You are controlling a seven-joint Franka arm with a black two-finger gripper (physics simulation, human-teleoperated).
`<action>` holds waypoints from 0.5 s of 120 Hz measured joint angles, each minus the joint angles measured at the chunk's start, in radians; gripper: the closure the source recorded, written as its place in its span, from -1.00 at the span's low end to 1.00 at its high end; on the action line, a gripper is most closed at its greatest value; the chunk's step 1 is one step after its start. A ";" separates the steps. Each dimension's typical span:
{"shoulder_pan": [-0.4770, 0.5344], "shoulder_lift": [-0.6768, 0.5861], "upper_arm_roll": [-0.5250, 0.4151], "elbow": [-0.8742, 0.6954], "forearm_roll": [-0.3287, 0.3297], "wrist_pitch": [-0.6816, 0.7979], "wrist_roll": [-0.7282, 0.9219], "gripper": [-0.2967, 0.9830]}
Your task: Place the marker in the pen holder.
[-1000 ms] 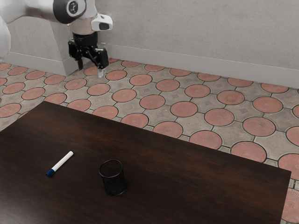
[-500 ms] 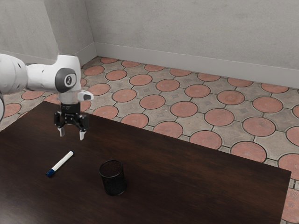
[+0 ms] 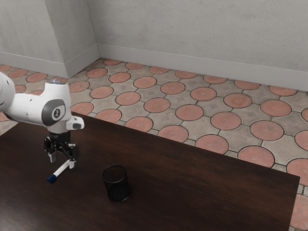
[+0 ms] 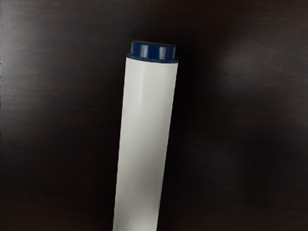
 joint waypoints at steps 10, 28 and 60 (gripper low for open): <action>0.004 -0.003 0.000 -0.022 0.014 0.016 0.025 -0.54; 0.004 -0.031 0.004 -0.082 0.029 0.036 0.062 -0.54; 0.011 -0.049 0.010 -0.118 0.035 0.063 0.110 -0.36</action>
